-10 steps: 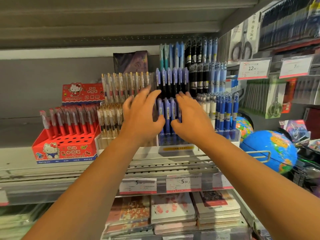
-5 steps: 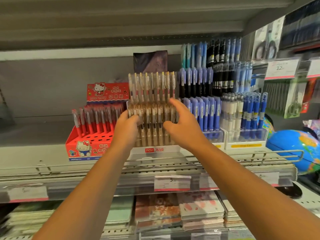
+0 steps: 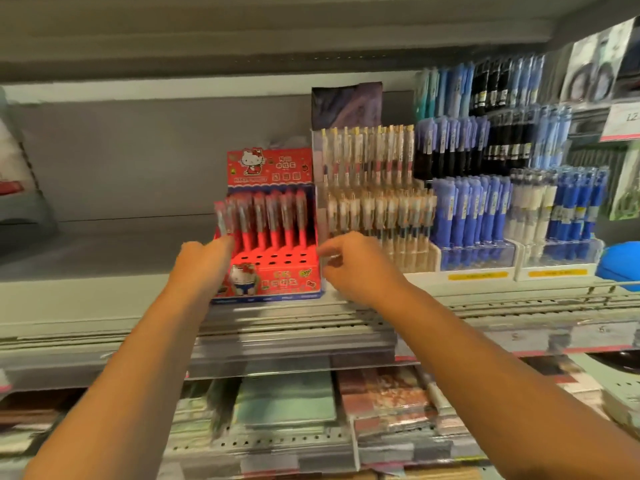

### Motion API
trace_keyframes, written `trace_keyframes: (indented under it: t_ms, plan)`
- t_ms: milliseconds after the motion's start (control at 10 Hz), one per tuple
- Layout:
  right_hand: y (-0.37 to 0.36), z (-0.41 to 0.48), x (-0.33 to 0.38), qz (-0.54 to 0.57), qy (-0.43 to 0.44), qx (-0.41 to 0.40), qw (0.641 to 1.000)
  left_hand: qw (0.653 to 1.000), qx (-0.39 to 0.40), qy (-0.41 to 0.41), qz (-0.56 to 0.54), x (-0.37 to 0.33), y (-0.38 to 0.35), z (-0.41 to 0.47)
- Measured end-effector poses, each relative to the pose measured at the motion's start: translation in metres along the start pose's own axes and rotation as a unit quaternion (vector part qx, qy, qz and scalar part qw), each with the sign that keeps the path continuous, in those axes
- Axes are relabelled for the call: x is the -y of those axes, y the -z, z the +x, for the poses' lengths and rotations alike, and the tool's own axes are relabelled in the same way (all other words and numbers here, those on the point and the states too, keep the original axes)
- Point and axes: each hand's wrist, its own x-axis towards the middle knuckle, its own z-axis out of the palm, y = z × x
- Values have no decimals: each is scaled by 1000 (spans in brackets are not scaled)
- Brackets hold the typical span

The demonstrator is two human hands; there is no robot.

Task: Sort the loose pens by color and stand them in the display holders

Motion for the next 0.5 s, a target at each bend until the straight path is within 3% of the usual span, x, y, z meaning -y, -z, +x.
trace_keyframes:
  t_ms: [100, 300, 400, 500]
  plan:
    - [-9, 4, 5, -35, -24, -46, 998, 996, 81, 10, -30, -2, 4, 5]
    - [-18, 9, 10, -62, -46, -87, 993, 988, 146, 22, -56, 4, 5, 18]
    - [-20, 7, 10, -62, -56, -89, 993, 985, 153, 23, -75, 6, 4, 17]
    - [-16, 0, 11, -16, -55, -112, 992, 993, 96, -22, -67, 8, 5, 9]
